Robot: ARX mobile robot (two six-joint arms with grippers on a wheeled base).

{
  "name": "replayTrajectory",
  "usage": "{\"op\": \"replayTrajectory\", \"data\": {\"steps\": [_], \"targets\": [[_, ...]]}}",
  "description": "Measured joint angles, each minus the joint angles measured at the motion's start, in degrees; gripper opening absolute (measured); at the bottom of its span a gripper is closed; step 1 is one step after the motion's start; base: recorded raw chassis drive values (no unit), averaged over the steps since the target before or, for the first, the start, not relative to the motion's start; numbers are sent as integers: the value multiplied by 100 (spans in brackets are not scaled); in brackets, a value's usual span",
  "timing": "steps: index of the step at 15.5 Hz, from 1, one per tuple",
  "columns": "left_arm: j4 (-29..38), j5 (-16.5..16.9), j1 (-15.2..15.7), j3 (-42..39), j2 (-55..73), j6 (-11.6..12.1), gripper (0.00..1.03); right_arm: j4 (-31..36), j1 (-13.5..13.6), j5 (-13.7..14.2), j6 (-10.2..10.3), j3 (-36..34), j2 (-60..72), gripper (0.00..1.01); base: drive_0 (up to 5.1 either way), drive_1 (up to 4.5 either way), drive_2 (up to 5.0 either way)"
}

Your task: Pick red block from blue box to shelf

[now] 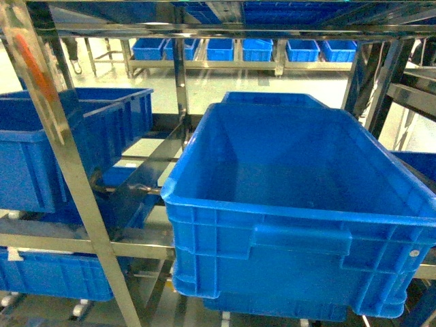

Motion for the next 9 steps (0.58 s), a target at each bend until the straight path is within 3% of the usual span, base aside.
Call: {"op": "replayTrajectory", "data": {"steps": [1,2,6,8,9], "targets": [[2,4,0,0,0,0,98,857,144,573,-151,-44,101,90,0,0,0],[2,2,0,0,0,0,98,1058,203,896,-400,-61,-201,78,0,0,0],[2,2,0,0,0,2,98,-2,225,1005,-638,-55,-1091,25,0,0,0],[0,-11,0,0,0,2,98,-1228,225,1008,-678,-33,-2074,1,0,0,0],[13,4,0,0,0,0,98,-1381,225,1023,-675,-17,-2083,2,0,0,0]]}}
